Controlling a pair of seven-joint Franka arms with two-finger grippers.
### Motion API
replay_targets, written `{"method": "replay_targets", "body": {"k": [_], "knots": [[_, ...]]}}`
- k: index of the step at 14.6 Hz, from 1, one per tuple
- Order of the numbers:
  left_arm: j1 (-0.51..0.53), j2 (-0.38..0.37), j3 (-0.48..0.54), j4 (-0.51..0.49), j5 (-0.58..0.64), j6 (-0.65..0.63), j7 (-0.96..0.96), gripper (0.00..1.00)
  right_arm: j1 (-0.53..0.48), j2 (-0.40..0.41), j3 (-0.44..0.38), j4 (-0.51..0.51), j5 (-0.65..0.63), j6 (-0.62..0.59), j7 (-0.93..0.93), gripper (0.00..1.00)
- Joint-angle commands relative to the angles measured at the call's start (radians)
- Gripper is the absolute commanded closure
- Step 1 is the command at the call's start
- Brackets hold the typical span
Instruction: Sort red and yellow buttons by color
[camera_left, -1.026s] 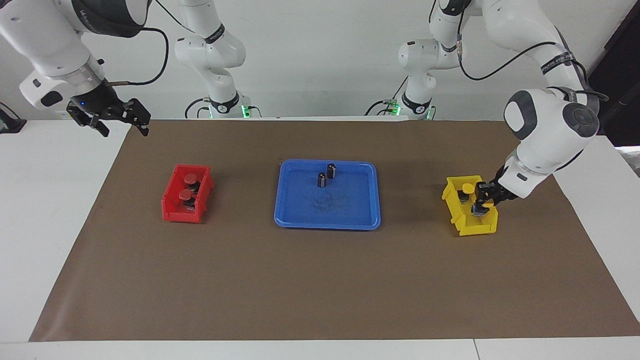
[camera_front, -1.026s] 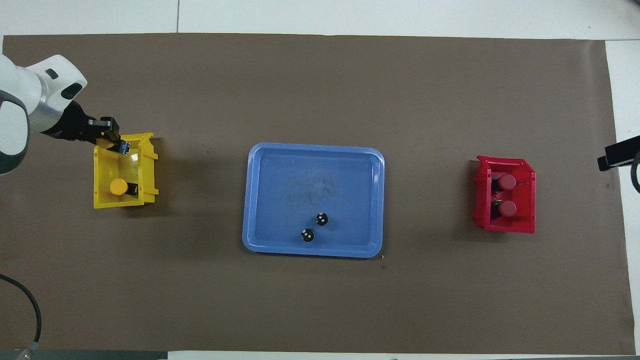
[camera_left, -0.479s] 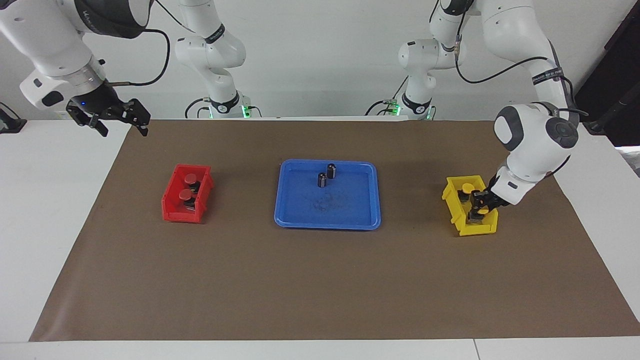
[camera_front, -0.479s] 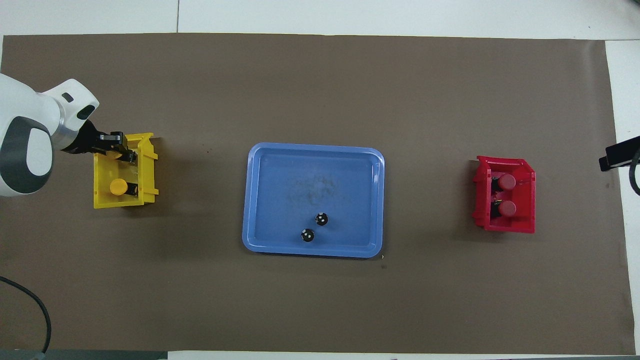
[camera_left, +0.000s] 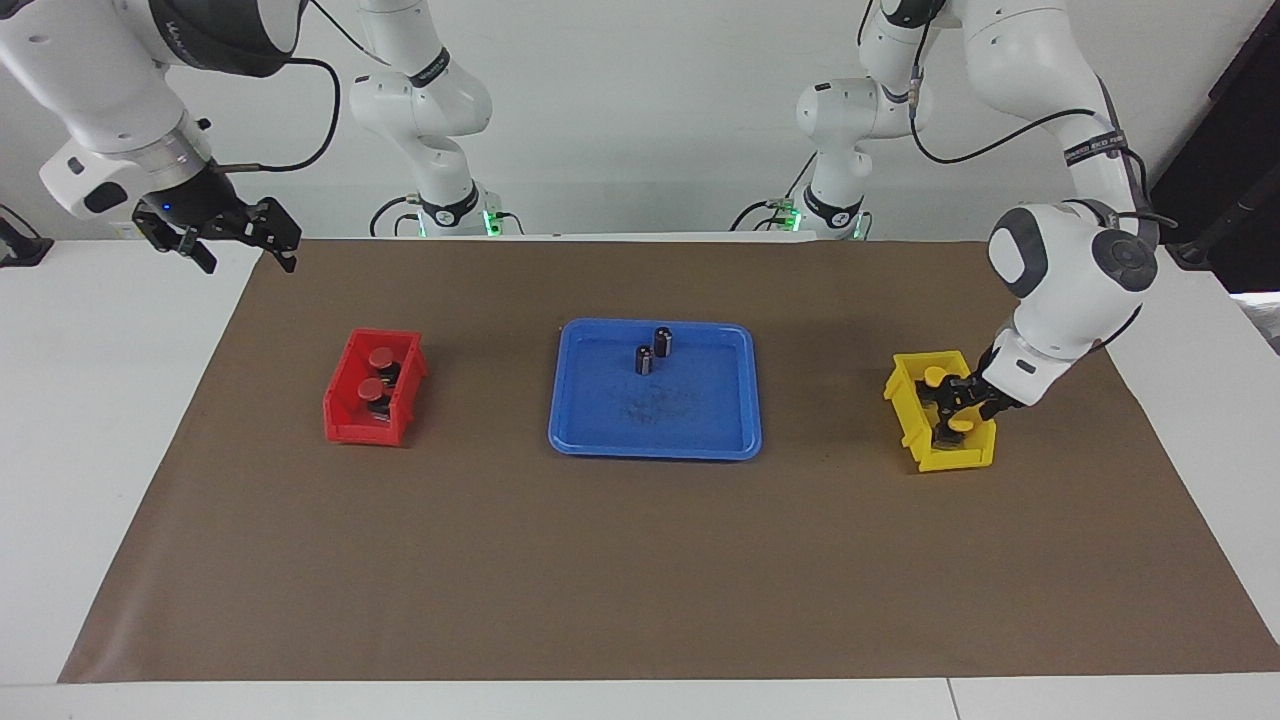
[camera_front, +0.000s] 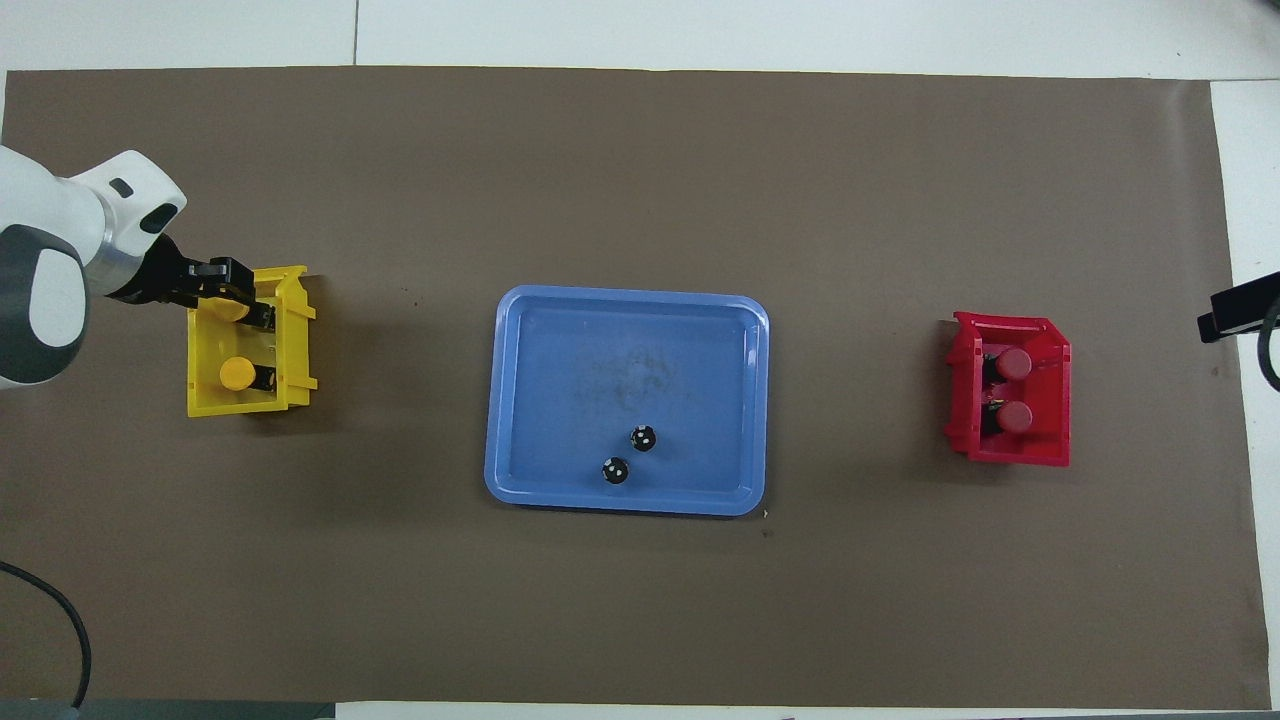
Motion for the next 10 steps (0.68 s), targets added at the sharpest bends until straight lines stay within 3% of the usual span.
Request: {"method": "replay_targets", "body": {"k": [1,3,4,5,10], "knots": [[0.013,-0.011,-0.004,0.107,-0.017,-0.138,0.02,0.3,0.007,-0.009,-0.001,-0.008,-0.013,0.01,0.01,0.0],[0.012,-0.018,-0.004,0.173,-0.012,-0.222,0.018,0.27,0.007,-0.009,-0.001,-0.008,-0.012,0.01,0.011,0.0],[0.004,-0.028,-0.007,0.197,-0.009,-0.27,0.017,0.09,0.007,-0.009,-0.001,-0.008,-0.012,0.01,0.011,0.0],[-0.002,-0.06,-0.007,0.207,-0.008,-0.306,0.017,0.01,0.007,-0.007,-0.001,-0.006,-0.012,0.01,0.01,0.0],[-0.021,-0.2,-0.017,0.208,-0.005,-0.445,0.017,0.0,0.008,-0.007,-0.001,-0.004,-0.01,0.007,0.01,0.0]]}}
